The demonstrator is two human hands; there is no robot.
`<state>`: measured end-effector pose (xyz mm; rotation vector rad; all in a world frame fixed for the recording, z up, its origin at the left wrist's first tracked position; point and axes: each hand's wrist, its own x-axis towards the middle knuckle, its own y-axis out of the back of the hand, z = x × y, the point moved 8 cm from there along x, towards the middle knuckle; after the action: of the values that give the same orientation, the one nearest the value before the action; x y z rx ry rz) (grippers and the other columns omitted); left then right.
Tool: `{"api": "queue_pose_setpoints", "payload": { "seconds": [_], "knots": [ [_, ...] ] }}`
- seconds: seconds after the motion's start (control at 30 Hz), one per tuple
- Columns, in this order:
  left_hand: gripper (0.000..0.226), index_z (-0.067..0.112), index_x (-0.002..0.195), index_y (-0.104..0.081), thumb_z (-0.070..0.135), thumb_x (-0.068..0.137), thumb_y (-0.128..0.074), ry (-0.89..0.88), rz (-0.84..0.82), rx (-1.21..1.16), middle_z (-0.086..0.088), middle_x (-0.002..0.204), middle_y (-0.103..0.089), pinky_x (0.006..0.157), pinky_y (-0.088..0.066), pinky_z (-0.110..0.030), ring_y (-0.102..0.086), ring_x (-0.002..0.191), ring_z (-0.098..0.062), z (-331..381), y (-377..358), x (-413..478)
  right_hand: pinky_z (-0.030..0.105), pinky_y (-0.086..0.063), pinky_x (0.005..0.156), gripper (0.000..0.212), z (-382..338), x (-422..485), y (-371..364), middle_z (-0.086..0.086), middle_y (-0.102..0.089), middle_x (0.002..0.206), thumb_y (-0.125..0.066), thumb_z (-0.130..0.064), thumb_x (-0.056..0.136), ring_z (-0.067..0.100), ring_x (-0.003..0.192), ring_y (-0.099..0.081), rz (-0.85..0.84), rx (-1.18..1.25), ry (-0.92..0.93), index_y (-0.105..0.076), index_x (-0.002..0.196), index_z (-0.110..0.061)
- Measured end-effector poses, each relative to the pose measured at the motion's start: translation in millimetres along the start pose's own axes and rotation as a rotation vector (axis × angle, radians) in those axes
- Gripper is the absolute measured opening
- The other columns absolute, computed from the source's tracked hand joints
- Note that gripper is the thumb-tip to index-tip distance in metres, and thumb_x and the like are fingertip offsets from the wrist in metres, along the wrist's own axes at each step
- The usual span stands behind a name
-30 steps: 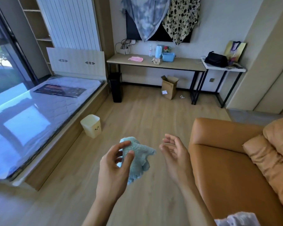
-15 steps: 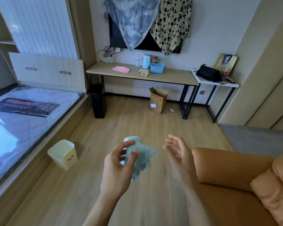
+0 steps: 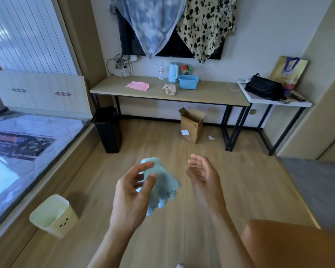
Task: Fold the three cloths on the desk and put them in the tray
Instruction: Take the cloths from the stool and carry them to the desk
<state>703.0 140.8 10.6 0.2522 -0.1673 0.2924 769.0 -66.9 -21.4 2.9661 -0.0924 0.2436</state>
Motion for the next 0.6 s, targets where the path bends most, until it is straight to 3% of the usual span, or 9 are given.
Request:
{"api": "queue_pose_setpoints", "payload": {
  "seconds": [0.13, 0.43, 0.6],
  "knots": [
    [0.026, 0.036, 0.108, -0.073, 0.042, 0.085, -0.062, 0.012, 0.07, -0.031, 0.007, 0.095, -0.076, 0.07, -0.052, -0.014, -0.072, 0.09, -0.008, 2, -34, 92, 0.012, -0.049, 0.083, 0.028, 6, 113, 0, -0.02, -0.068, 0.108, -0.069, -0.028, 0.093, 0.0, 0.101, -0.066, -0.049, -0.019, 0.031, -0.062, 0.119, -0.034],
    [0.025, 0.039, 0.108, -0.071, 0.042, 0.086, -0.061, 0.033, 0.071, -0.051, 0.014, 0.094, -0.074, 0.068, -0.051, -0.013, -0.071, 0.088, -0.004, -25, -101, 289, 0.027, -0.051, 0.093, 0.032, 61, 296, -13, -0.023, -0.069, 0.108, -0.07, -0.015, 0.091, 0.001, 0.099, -0.068, -0.037, 0.007, -0.052, -0.064, 0.111, -0.039],
    [0.026, 0.034, 0.109, -0.072, 0.039, 0.086, -0.06, 0.038, 0.016, -0.115, 0.015, 0.091, -0.073, 0.067, -0.051, -0.013, -0.071, 0.085, -0.005, -60, -136, 420, 0.024, -0.05, 0.089, 0.032, 81, 420, -34, -0.028, -0.068, 0.107, -0.068, -0.018, 0.091, -0.002, 0.1, -0.066, 0.005, -0.073, -0.03, -0.063, 0.109, -0.043]
  ]
}}
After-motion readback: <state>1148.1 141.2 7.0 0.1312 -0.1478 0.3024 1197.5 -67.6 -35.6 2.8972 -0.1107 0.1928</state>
